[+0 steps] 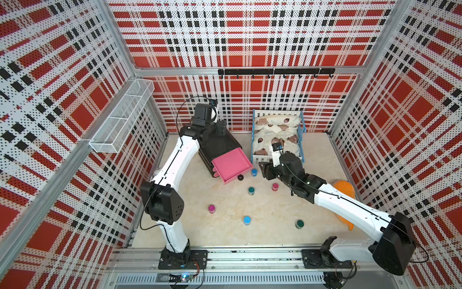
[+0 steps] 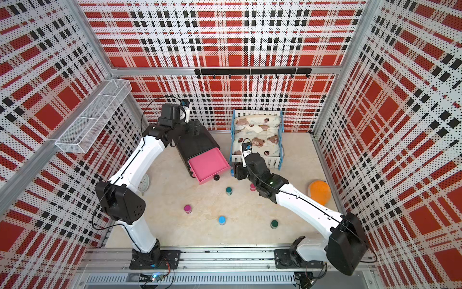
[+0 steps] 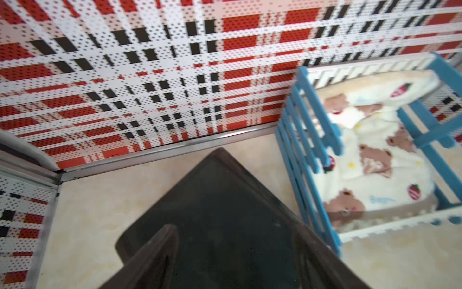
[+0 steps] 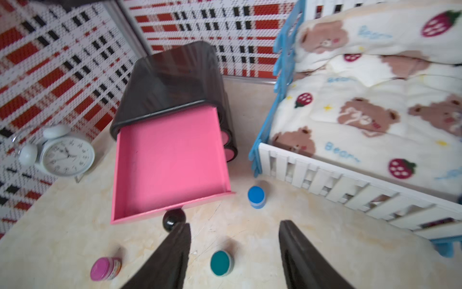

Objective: Put the paint cans in the drawer according to color
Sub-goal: Pick up the paint can at the center of the board.

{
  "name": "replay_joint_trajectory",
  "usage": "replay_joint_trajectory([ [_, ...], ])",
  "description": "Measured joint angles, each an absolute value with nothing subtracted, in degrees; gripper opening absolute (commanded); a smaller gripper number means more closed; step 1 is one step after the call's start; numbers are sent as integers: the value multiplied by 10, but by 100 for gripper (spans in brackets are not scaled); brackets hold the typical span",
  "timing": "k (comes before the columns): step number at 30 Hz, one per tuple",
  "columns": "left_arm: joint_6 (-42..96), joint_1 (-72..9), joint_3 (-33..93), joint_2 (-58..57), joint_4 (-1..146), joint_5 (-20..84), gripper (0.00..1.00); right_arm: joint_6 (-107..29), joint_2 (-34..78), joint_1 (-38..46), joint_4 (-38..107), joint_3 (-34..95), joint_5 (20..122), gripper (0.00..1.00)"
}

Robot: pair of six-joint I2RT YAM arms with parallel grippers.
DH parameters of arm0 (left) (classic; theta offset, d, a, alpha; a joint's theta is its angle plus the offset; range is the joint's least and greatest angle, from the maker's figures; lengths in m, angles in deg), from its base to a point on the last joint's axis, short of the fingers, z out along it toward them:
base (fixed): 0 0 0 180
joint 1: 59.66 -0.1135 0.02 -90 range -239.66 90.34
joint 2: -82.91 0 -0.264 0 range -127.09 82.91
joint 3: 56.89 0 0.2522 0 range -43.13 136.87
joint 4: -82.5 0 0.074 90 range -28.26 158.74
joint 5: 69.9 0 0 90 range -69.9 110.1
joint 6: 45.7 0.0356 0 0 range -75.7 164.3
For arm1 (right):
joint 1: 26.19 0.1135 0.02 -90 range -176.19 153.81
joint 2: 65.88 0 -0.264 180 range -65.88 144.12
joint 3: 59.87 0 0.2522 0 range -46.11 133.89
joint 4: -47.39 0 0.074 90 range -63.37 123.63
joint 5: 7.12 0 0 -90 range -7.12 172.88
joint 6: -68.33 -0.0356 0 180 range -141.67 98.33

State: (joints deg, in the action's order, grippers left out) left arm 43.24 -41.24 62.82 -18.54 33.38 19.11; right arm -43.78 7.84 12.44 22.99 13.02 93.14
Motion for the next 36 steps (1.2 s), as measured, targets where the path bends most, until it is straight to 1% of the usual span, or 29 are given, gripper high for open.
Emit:
replay_joint_trajectory([
  [4, 396, -339, 558, -137, 343, 169, 75, -455, 64, 95, 174, 155, 949, 63],
  [9, 345, -268, 449, -82, 360, 150, 75, -473, 64, 63, 109, 162, 947, 63],
  [13, 303, -225, 356, -33, 378, 142, 75, -485, 72, 35, 73, 161, 936, 64],
  [17, 262, -193, 262, 26, 394, 134, 75, -490, 102, 24, 53, 157, 927, 65],
  [19, 242, -183, 225, 53, 399, 130, 75, -490, 126, 24, 46, 154, 920, 65],
  [21, 224, -177, 189, 84, 400, 125, 75, -491, 152, 24, 41, 152, 914, 68],
  [26, 188, -174, 130, 144, 402, 111, 75, -492, 213, 24, 34, 149, 903, 71],
  [32, 164, -175, 115, 172, 391, 87, 74, -492, 269, 23, 31, 149, 890, 71],
  [36, 159, -175, 115, 176, 376, 72, 74, -494, 291, 22, 29, 149, 878, 69],
])
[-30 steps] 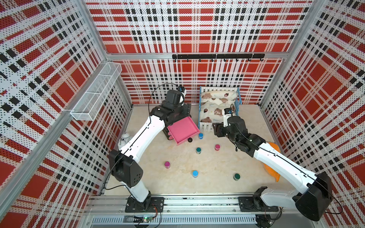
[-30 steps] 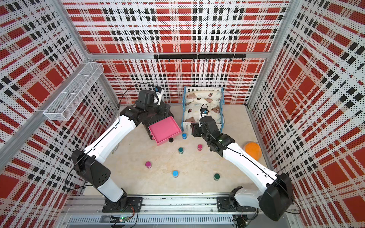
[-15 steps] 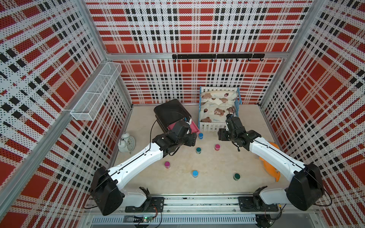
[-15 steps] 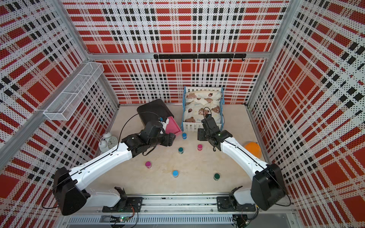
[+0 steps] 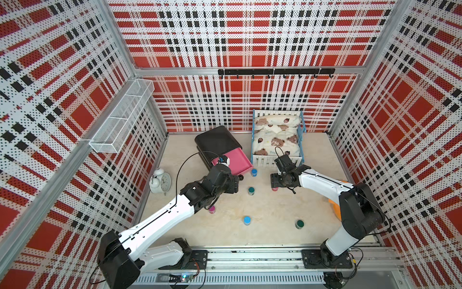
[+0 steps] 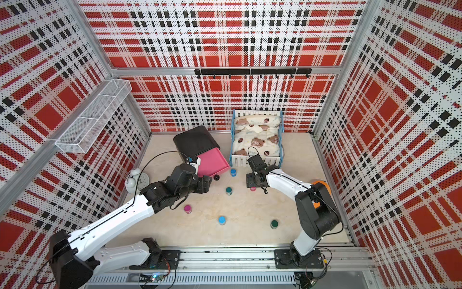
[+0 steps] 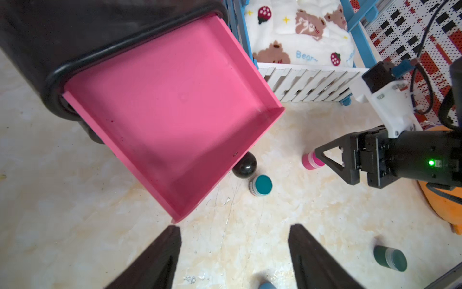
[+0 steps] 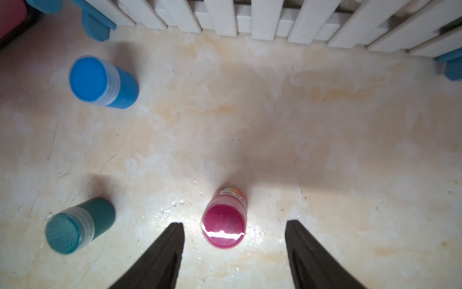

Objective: Put the paint cans in the drawer according to color
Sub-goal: Pick up the paint can at the center of the board.

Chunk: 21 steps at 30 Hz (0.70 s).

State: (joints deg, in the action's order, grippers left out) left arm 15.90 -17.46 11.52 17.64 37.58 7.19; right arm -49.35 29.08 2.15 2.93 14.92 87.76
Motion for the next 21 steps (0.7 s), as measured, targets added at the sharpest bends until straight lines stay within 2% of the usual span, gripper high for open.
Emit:
replay_joint_trajectory([
  [7, 157, -176, 115, 182, 359, 54, 74, -497, 322, 21, 23, 152, 863, 65],
  [16, 157, -182, 115, 188, 343, 46, 74, -499, 349, 21, 17, 167, 854, 55],
  [21, 157, -186, 113, 196, 333, 42, 74, -499, 357, 21, 16, 173, 846, 45],
])
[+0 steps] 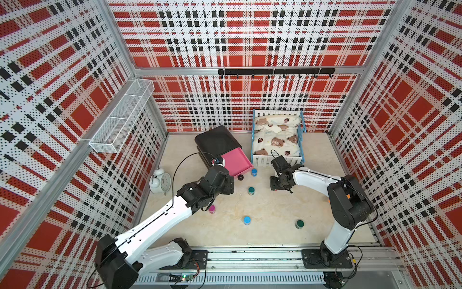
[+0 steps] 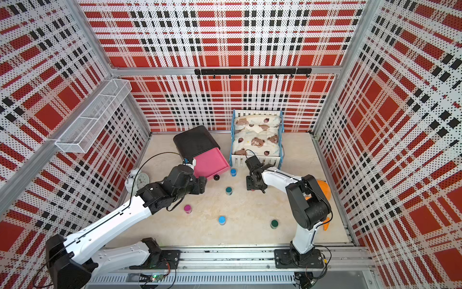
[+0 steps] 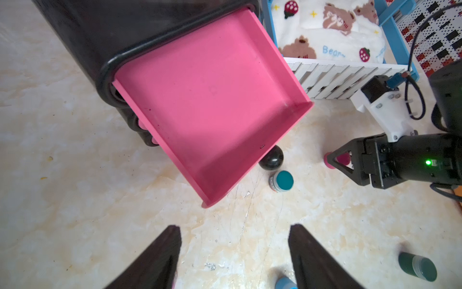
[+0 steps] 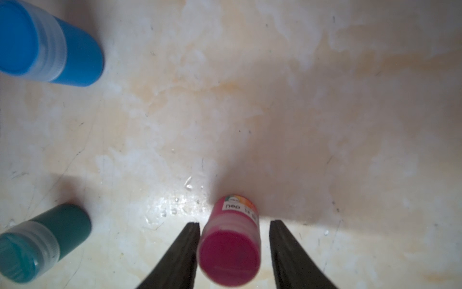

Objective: Put the paint cans in the drawer according to color
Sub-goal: Pick up the paint can at the center of the board, then place the paint can in the drawer.

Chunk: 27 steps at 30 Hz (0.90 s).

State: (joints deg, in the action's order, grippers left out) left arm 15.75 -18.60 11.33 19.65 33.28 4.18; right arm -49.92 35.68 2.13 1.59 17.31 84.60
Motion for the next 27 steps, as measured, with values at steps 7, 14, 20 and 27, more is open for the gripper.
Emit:
replay_joint_trajectory([
  [7, 158, -197, 113, 212, 325, 36, 74, -495, 357, 21, -17, 203, 840, 28],
  [14, 157, -206, 113, 224, 315, 30, 74, -485, 345, 22, -78, 273, 846, 27],
  [20, 157, -217, 113, 232, 294, 22, 73, -473, 314, 29, -128, 371, 854, 20],
  [27, 143, -220, 113, 262, 268, 18, 73, -445, 302, 70, -138, 481, 861, 20],
])
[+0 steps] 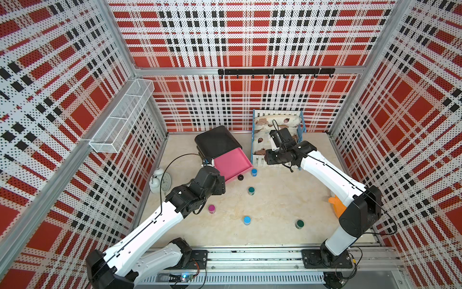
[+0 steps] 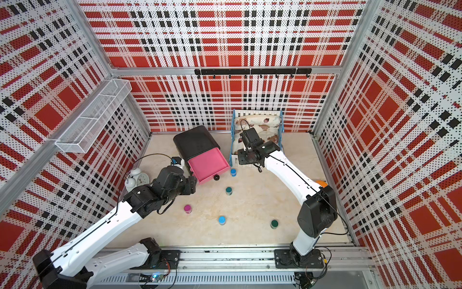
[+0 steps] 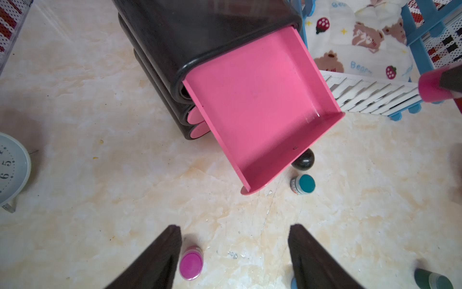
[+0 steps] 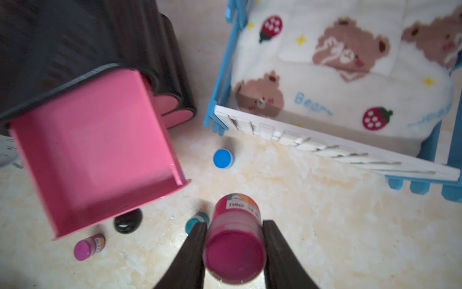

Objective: Put the paint cans in the drawer according to color
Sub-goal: Place the paint can in the drawer.

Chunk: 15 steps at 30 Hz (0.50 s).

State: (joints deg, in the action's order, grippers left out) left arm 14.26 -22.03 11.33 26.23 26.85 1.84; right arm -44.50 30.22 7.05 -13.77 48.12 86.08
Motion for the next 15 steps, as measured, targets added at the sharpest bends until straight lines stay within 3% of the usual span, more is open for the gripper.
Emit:
replay_joint_trajectory([
  [15, 65, -209, 57, 309, 258, 19, 70, -440, 403, 150, -105, 608, 839, 19],
])
